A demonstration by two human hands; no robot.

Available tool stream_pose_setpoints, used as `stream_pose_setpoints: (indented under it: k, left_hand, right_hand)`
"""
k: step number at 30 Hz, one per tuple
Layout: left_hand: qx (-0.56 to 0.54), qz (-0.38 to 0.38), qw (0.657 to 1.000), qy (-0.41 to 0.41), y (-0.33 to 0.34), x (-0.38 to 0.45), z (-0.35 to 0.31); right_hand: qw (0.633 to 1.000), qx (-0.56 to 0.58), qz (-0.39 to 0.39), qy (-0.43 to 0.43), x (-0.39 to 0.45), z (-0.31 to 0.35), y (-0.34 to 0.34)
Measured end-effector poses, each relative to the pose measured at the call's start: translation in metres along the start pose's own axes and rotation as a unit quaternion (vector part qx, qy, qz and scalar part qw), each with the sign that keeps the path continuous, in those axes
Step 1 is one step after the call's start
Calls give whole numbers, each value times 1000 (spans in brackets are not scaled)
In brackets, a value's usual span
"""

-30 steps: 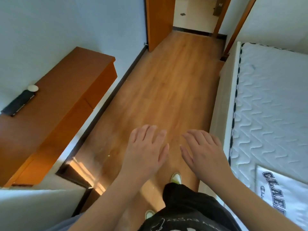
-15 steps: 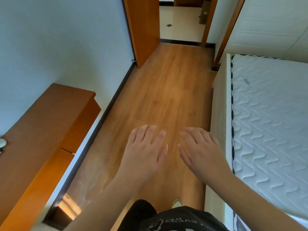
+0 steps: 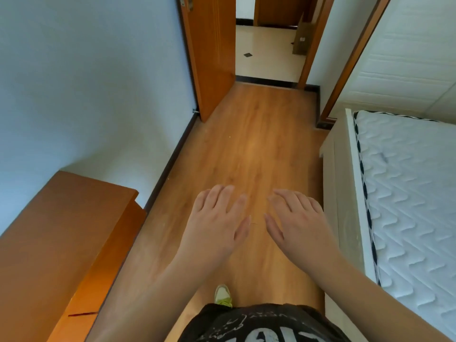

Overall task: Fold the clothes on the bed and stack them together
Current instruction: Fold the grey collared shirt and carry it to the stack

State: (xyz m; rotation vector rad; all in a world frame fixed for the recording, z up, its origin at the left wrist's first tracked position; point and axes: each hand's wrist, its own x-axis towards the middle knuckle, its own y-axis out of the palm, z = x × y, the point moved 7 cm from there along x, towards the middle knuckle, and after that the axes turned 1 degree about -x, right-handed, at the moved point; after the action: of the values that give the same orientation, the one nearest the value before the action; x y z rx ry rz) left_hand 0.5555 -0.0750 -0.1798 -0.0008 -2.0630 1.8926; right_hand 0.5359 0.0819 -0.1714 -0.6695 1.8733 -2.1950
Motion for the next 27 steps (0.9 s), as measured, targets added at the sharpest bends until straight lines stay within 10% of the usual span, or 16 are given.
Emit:
stream_pose_setpoints:
  k: [27]
  left_hand:
    - [-23,3,994,104,105,509,51]
  right_hand:
    - [992,-5,11,128,387,-284,54]
